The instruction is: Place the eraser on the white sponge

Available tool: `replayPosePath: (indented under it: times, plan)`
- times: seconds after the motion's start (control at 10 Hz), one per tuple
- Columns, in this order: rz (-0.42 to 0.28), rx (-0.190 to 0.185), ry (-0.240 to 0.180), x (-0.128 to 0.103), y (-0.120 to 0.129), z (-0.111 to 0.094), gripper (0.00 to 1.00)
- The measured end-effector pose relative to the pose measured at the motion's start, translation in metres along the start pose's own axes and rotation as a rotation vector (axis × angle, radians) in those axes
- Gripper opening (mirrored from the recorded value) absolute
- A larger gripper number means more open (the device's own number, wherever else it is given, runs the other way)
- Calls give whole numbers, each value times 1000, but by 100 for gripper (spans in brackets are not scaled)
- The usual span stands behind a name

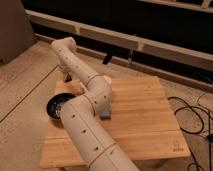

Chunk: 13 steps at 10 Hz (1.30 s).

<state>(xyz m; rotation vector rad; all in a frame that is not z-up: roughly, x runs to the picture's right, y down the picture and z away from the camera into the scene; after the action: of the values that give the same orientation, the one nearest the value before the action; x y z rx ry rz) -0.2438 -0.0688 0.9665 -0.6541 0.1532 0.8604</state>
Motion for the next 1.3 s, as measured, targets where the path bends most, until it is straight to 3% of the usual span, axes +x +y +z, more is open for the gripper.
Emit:
replayPosePath:
  times: [0.5,1.0,1.2,1.3]
  plan:
    - [-37,17,-13,-12,17,-10,0]
    - [-36,15,-12,-11,17,-9,0]
    - [-24,-72,-65,-15,16,-10,0]
    - [-26,-94,-74,-16,18,-9,0]
